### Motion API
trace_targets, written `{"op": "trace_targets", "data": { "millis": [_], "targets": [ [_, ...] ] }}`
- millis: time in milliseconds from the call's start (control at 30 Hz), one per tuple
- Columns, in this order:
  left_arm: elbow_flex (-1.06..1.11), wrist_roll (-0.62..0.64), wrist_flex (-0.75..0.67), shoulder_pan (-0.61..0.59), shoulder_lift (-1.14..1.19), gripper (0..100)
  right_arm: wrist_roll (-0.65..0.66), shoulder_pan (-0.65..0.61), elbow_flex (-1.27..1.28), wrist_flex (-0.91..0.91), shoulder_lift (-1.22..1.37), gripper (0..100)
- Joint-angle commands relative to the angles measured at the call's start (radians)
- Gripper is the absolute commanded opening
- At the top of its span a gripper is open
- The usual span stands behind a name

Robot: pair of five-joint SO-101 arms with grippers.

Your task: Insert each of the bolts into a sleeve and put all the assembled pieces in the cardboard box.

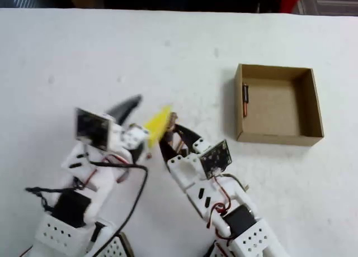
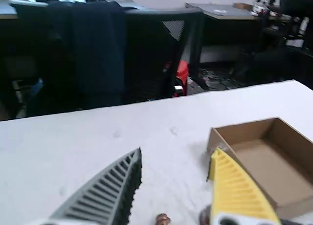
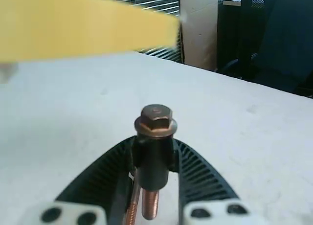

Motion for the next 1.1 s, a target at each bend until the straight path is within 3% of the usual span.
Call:
{"op": "trace_targets", "data": {
  "millis": [0, 100, 200, 533, 800, 1067],
  "targets": [
    [-0.087, 0.005, -0.014, -0.130, -0.016, 12, -0.002, 0.013, 0.006, 0.004, -0.016, 1.7],
    [-0.107, -0.057, 0.048, -0.157, -0.039, 2, -0.002, 0.045, 0.006, 0.004, -0.016, 1.7],
    [-0.110, -0.112, 0.130, -0.160, -0.104, 4, -0.002, 0.096, 0.006, 0.004, -0.016, 1.7],
    [-0.104, -0.117, 0.408, -0.170, -0.340, 2, -0.002, 0.160, -0.006, 0.031, -0.016, 1.6],
    [-0.089, -0.115, 0.465, -0.371, -0.351, 2, -0.002, 0.260, -0.094, 0.147, -0.016, 1.6],
    [-0.068, -0.115, 0.540, -0.423, -0.351, 2, -0.008, 0.375, -0.258, 0.275, -0.016, 1.6]
  ]
}}
